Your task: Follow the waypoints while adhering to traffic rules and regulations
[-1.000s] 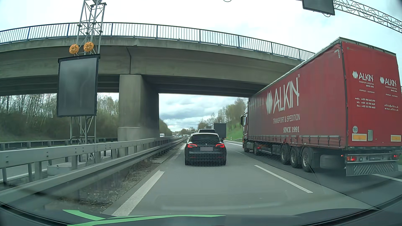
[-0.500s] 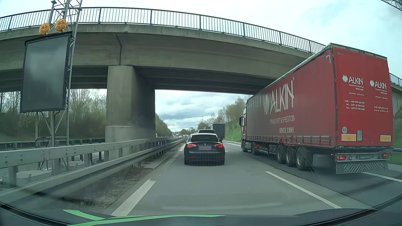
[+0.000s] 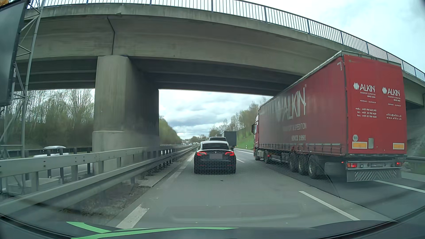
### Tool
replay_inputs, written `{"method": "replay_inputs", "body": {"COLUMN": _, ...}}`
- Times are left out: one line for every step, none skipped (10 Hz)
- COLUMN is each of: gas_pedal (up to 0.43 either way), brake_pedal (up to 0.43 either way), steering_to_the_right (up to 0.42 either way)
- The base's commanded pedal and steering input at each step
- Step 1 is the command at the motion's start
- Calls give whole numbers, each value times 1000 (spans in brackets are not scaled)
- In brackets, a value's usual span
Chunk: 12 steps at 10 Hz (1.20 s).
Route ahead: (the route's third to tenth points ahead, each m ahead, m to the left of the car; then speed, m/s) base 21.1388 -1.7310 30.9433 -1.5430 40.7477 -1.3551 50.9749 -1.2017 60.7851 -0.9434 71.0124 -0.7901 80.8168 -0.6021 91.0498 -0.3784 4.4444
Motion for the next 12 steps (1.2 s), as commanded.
{"method": "replay_inputs", "body": {"gas_pedal": 130, "brake_pedal": 0, "steering_to_the_right": -3}}
{"method": "replay_inputs", "body": {"gas_pedal": 130, "brake_pedal": 0, "steering_to_the_right": -3}}
{"method": "replay_inputs", "body": {"gas_pedal": 130, "brake_pedal": 0, "steering_to_the_right": -3}}
{"method": "replay_inputs", "body": {"gas_pedal": 130, "brake_pedal": 0, "steering_to_the_right": -3}}
{"method": "replay_inputs", "body": {"gas_pedal": 130, "brake_pedal": 0, "steering_to_the_right": -3}}
{"method": "replay_inputs", "body": {"gas_pedal": 130, "brake_pedal": 0, "steering_to_the_right": -4}}
{"method": "replay_inputs", "body": {"gas_pedal": 130, "brake_pedal": 0, "steering_to_the_right": -4}}
{"method": "replay_inputs", "body": {"gas_pedal": 130, "brake_pedal": 0, "steering_to_the_right": -4}}
{"method": "replay_inputs", "body": {"gas_pedal": 130, "brake_pedal": 0, "steering_to_the_right": -5}}
{"method": "replay_inputs", "body": {"gas_pedal": 118, "brake_pedal": 0, "steering_to_the_right": -5}}
{"method": "replay_inputs", "body": {"gas_pedal": 118, "brake_pedal": 0, "steering_to_the_right": -5}}
{"method": "replay_inputs", "body": {"gas_pedal": 110, "brake_pedal": 0, "steering_to_the_right": -5}}
